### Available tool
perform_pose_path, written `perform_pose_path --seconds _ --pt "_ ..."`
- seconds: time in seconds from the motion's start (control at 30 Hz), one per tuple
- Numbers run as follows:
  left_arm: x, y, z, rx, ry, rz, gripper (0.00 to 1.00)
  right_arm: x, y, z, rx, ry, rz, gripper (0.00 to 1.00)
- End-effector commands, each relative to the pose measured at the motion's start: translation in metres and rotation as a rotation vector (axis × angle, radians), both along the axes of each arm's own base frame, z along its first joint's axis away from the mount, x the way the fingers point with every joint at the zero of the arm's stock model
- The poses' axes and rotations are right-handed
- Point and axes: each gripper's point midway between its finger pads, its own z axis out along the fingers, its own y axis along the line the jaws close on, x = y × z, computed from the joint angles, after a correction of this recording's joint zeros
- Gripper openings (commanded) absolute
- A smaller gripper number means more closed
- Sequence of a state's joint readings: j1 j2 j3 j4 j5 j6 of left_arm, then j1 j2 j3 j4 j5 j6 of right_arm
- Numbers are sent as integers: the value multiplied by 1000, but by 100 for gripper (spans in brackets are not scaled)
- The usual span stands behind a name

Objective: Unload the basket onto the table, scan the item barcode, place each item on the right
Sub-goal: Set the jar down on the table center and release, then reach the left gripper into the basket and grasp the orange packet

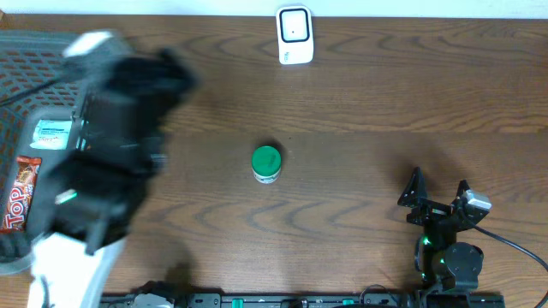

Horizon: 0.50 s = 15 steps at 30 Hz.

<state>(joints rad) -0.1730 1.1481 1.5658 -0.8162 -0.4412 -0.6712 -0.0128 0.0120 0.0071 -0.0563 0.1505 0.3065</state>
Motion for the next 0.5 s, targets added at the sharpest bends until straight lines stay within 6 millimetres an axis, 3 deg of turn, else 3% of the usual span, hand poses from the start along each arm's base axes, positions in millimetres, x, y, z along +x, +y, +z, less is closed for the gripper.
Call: perform_pose_path --seconds 0.0,0.13,0.2,0.33,0.47 --pt "-3 51 -19 31 107 8 100 0 0 0 3 -1 -1 99" --pt "-19 129 -56 -93 216 147 99 0 0 0 3 -1 -1 99" --pt "-25 157 -75 -156 261 187 99 0 0 0 3 -1 -1 99" --pt "-26 200 -115 -218 359 234 99 0 0 0 3 -1 -1 99" --pt "-5 219 -163 -154 515 122 99 0 0 0 3 -1 -1 99"
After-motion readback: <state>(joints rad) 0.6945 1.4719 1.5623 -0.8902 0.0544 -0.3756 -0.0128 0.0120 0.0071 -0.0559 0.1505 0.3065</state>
